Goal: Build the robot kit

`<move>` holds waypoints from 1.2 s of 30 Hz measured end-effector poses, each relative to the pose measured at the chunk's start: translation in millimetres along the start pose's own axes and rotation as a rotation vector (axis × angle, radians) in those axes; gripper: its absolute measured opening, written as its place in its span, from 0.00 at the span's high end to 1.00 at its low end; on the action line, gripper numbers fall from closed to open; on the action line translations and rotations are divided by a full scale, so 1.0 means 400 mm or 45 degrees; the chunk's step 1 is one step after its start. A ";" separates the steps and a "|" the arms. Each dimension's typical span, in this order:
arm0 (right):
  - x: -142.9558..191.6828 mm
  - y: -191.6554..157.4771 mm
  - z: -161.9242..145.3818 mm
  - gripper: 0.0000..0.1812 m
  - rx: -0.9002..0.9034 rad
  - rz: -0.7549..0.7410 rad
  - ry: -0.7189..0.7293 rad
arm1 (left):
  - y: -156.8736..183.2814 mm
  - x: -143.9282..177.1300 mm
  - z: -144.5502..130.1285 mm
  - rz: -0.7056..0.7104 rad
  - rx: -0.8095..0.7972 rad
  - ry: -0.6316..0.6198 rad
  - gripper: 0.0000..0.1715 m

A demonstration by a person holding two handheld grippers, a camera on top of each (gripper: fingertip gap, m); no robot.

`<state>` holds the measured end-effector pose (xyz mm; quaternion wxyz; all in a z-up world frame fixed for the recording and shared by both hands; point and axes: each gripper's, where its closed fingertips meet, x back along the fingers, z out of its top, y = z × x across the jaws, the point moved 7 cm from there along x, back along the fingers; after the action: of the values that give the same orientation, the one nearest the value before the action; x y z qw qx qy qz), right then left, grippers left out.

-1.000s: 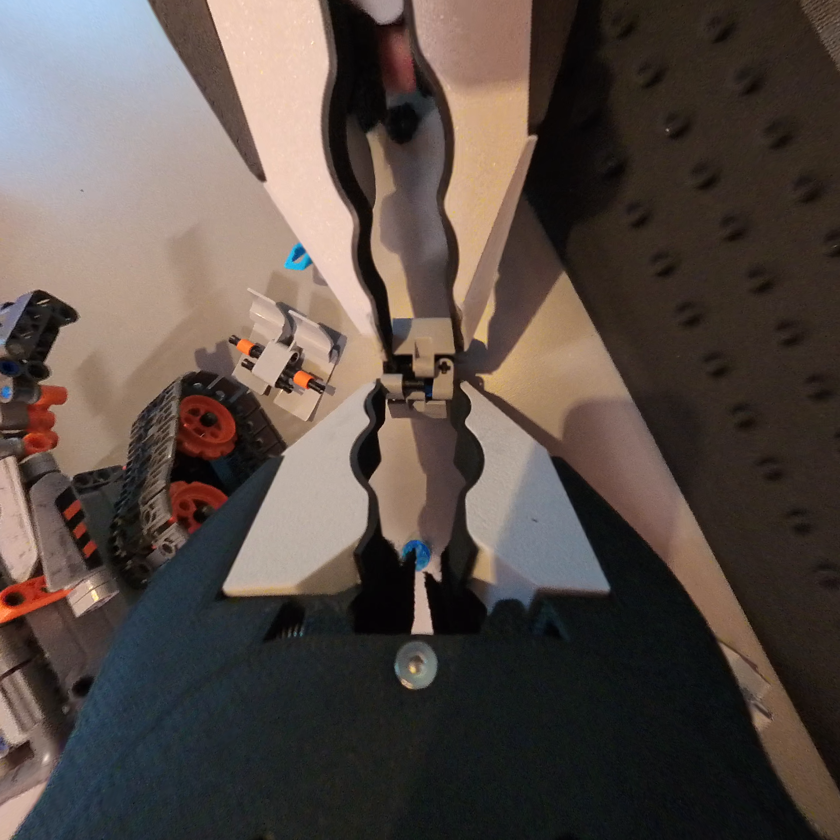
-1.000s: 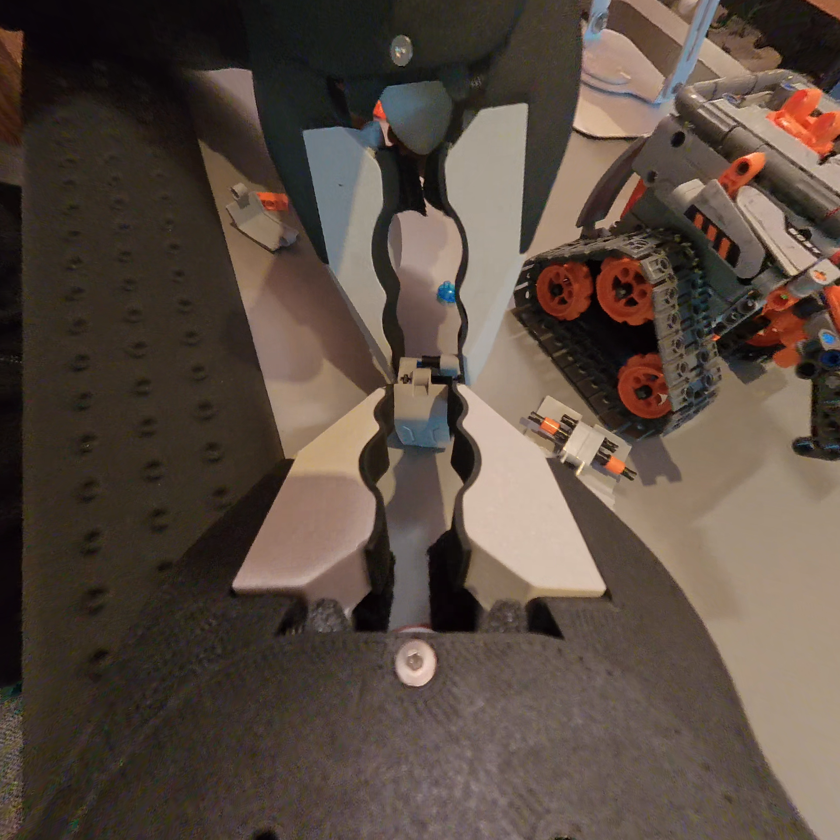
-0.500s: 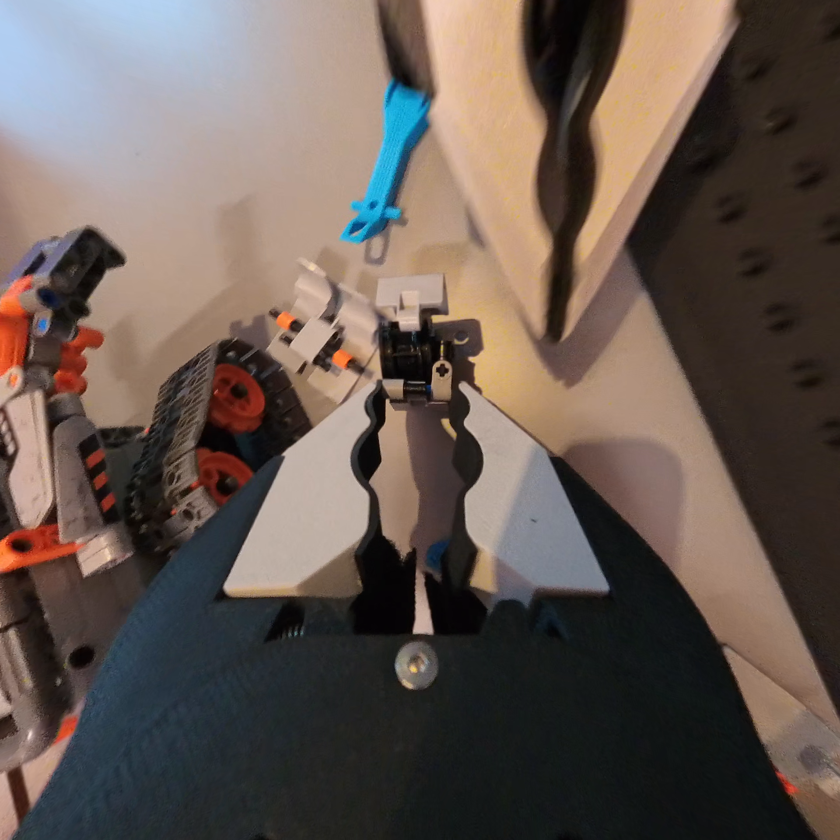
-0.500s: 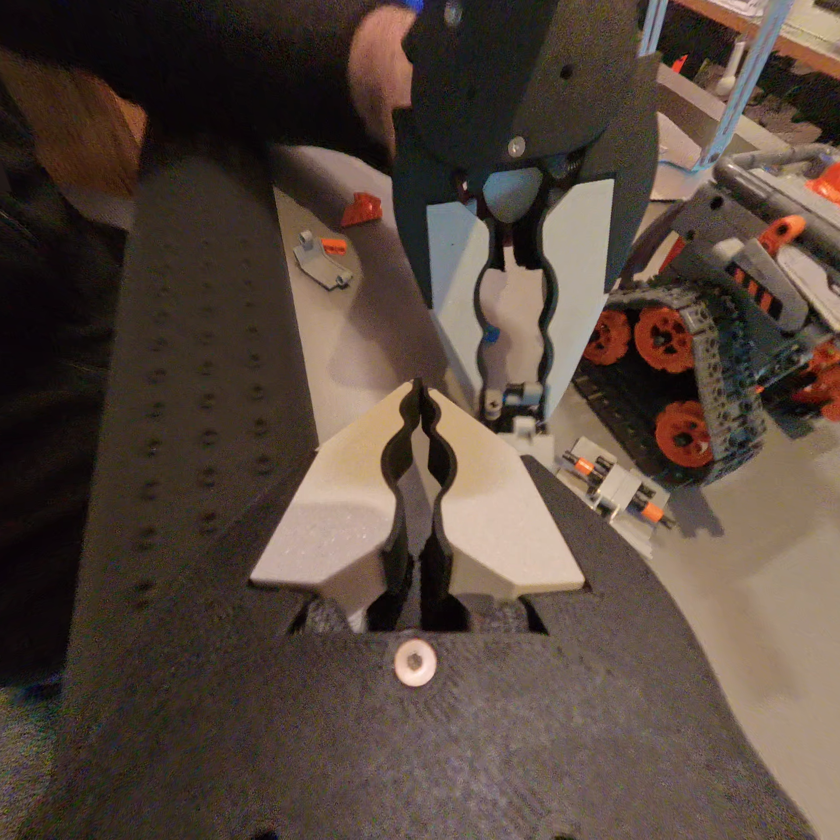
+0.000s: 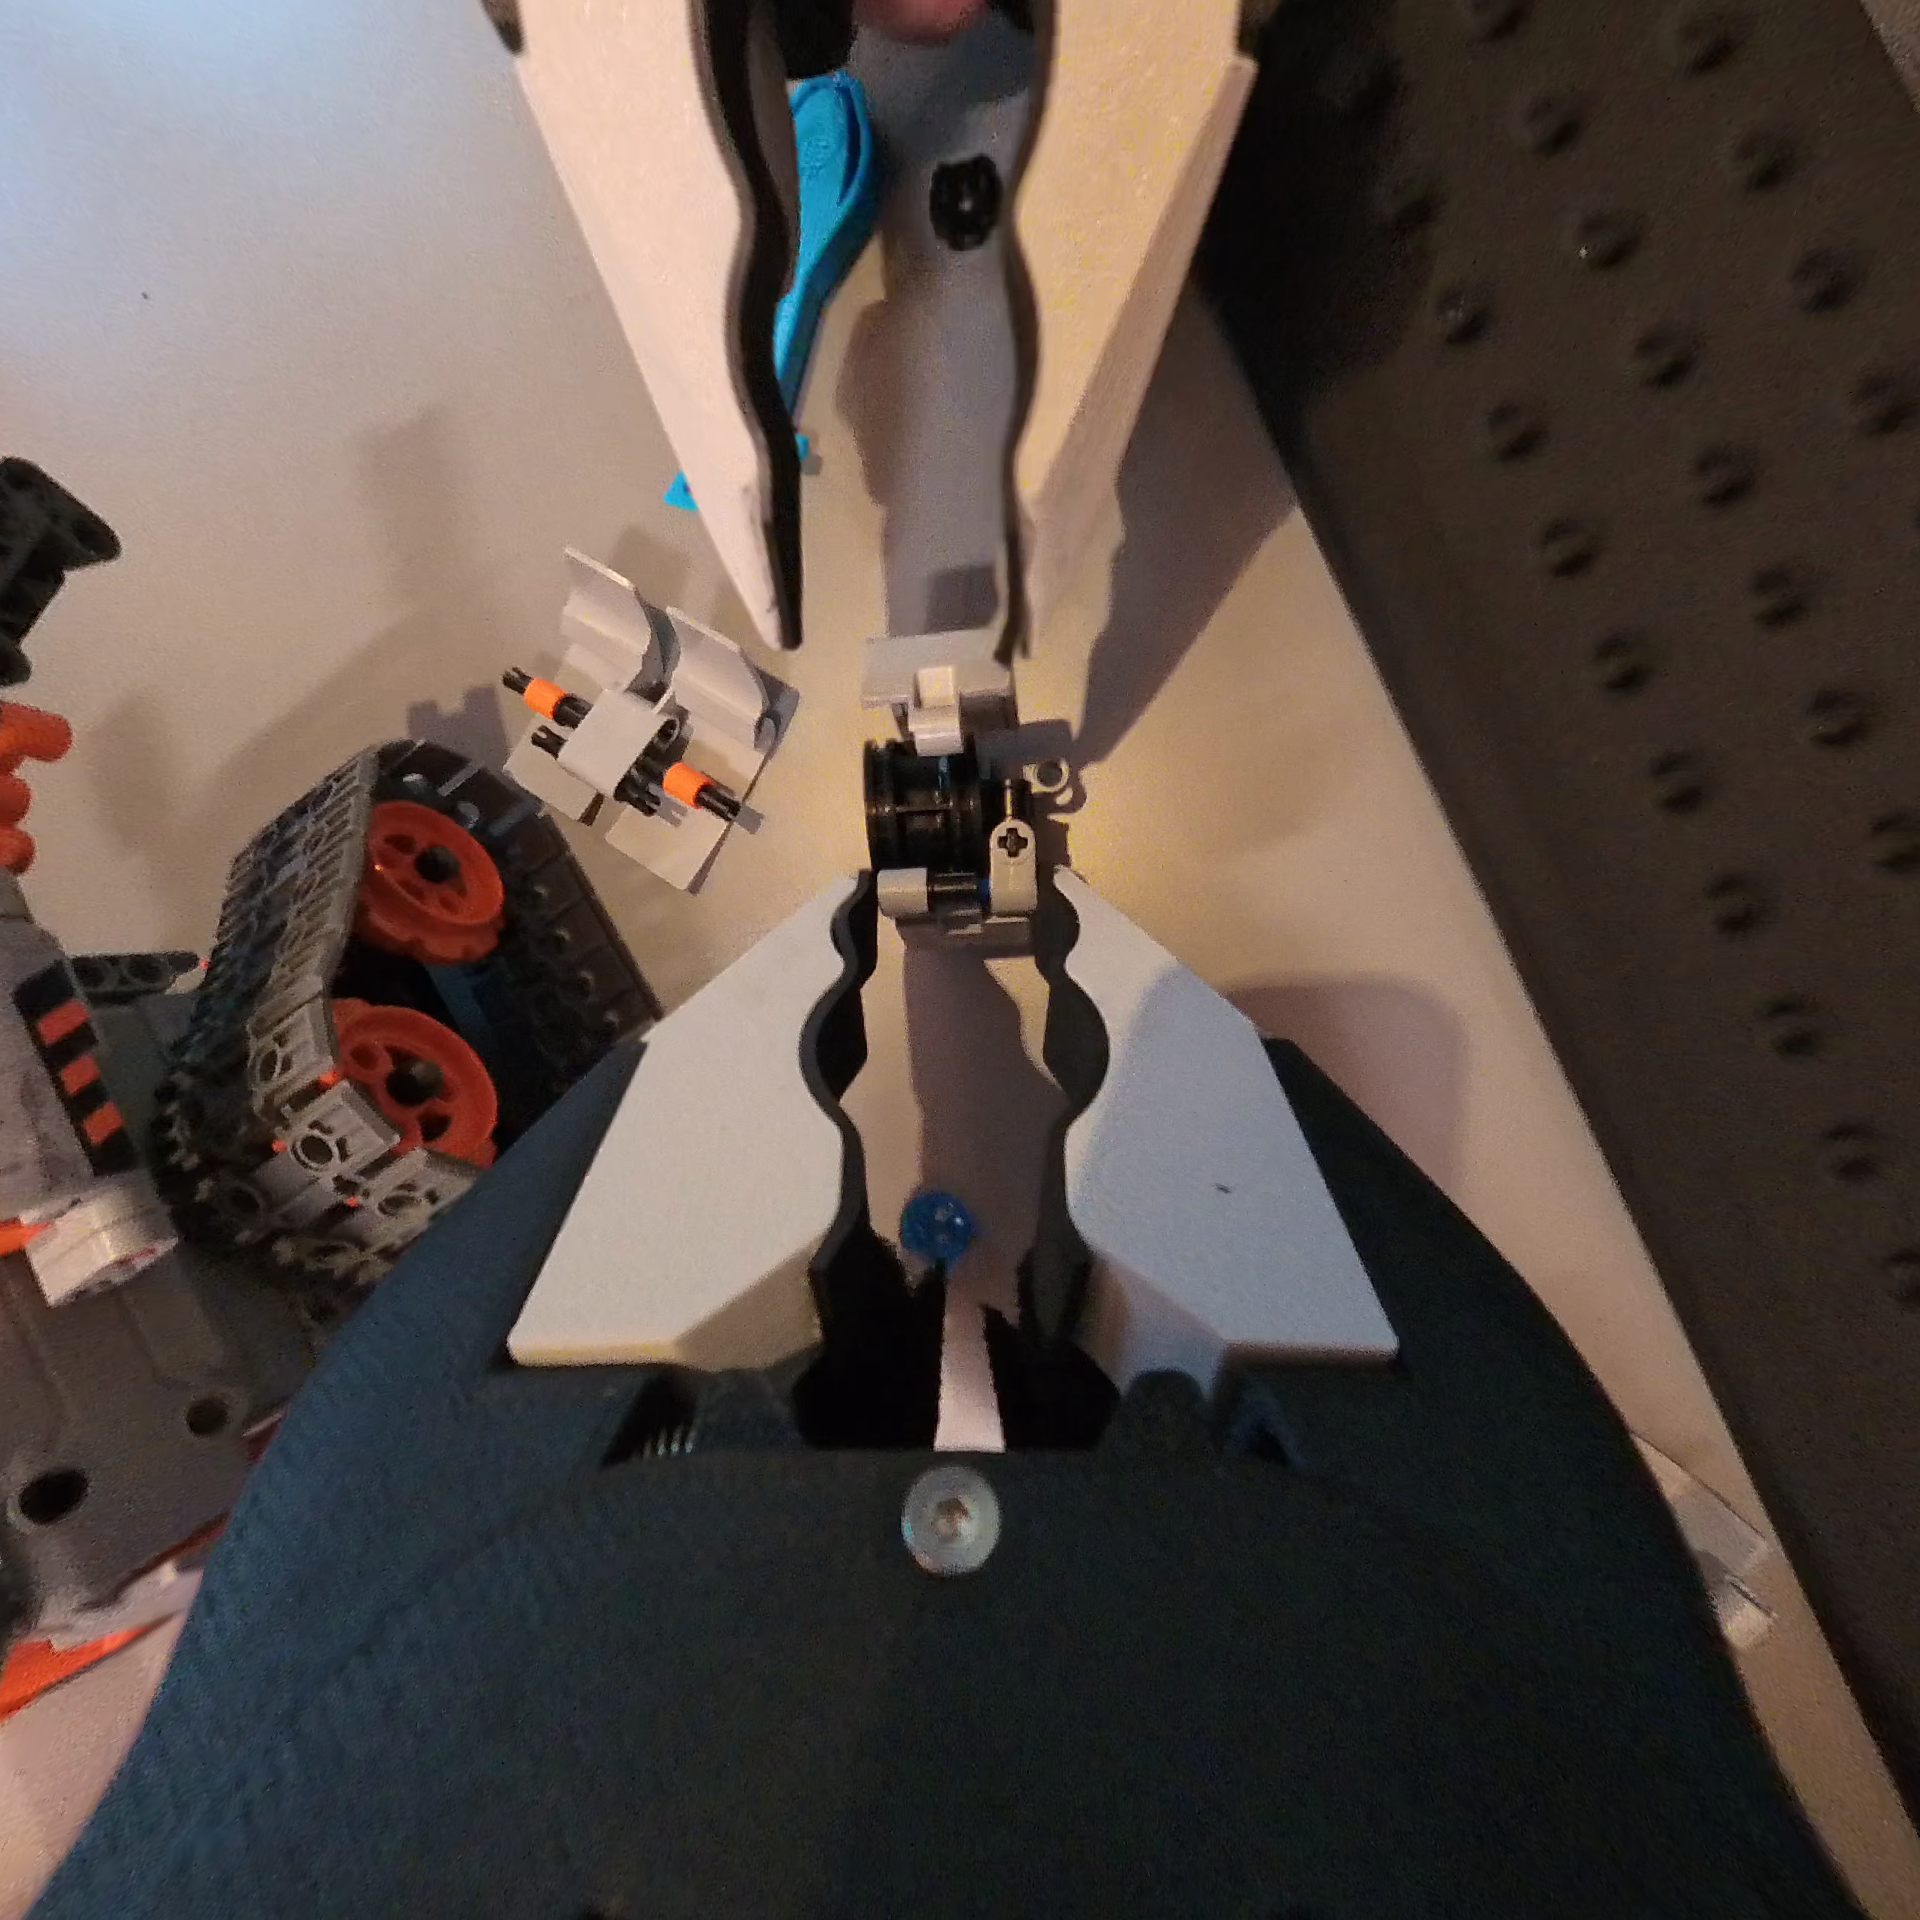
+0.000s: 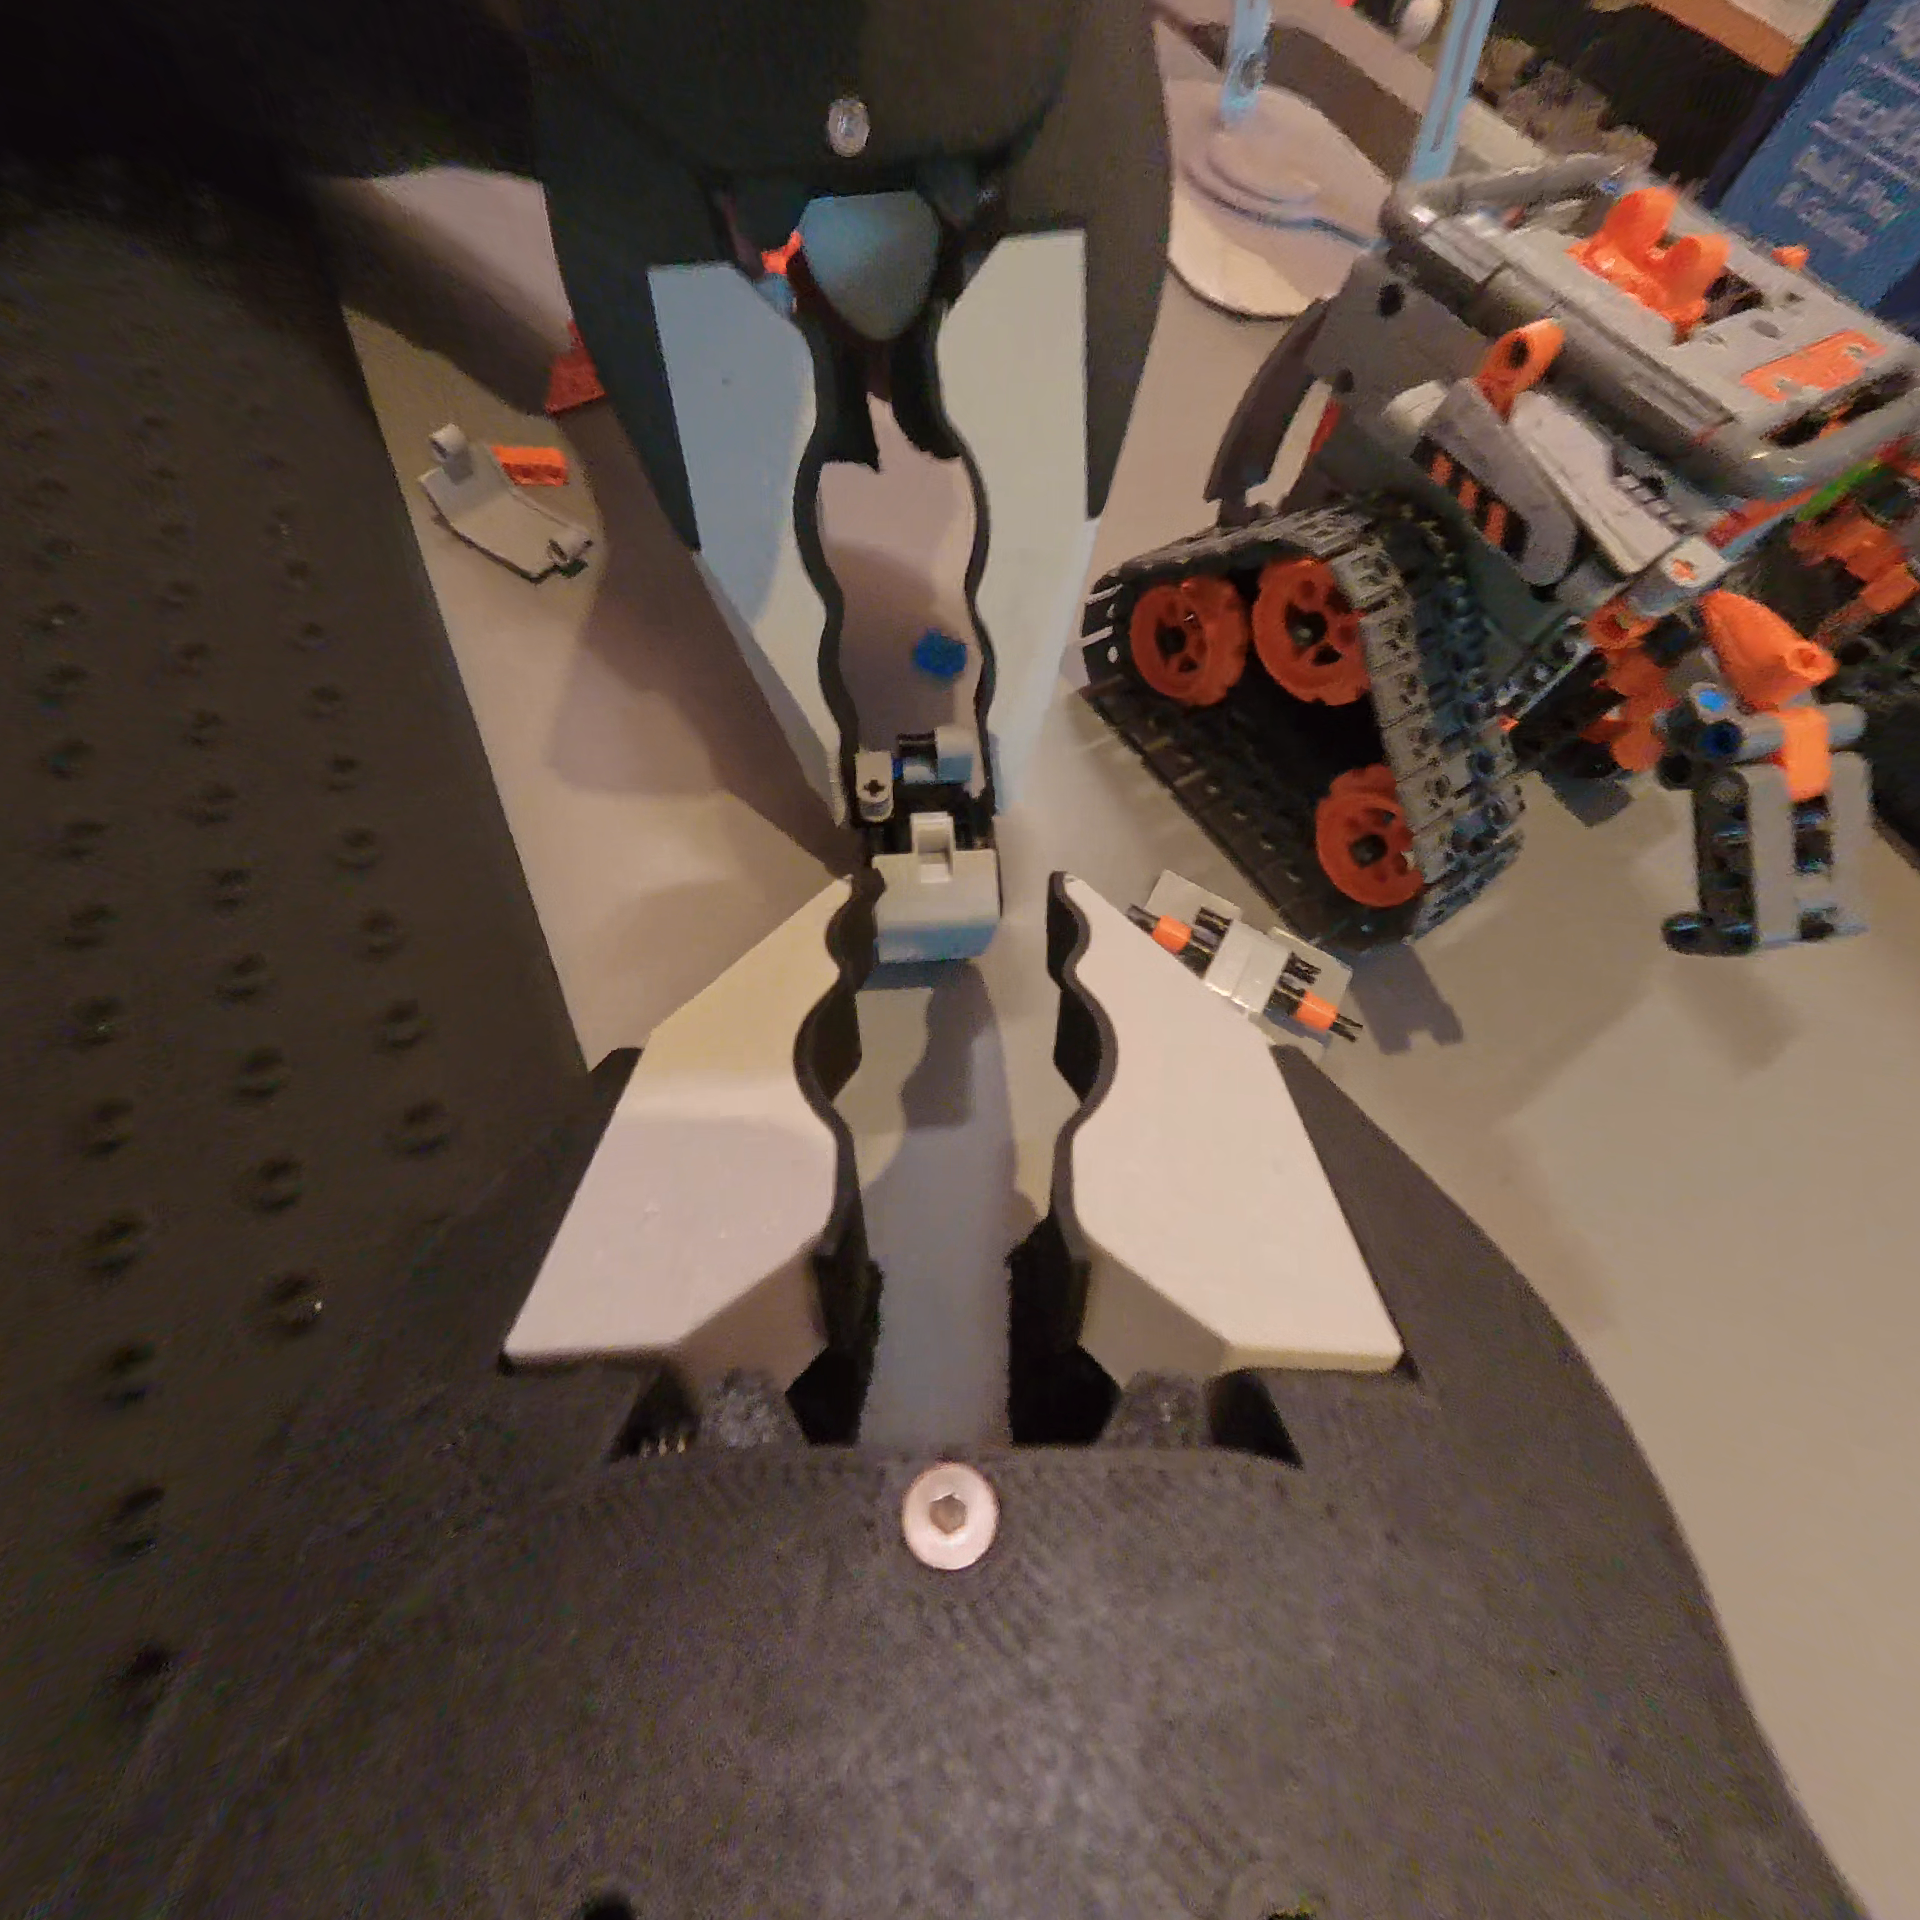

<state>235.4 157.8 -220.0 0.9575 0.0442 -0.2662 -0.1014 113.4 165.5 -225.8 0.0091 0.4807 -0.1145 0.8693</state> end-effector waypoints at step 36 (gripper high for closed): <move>-0.050 -0.076 0.018 0.87 0.338 0.246 -0.062 | 0.057 0.066 -0.028 -0.317 -0.044 0.388 0.92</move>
<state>209.7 132.4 -228.2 0.9418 0.1421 -0.3035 0.0263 87.2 142.9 -213.7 0.1421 0.3538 -0.0663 0.9221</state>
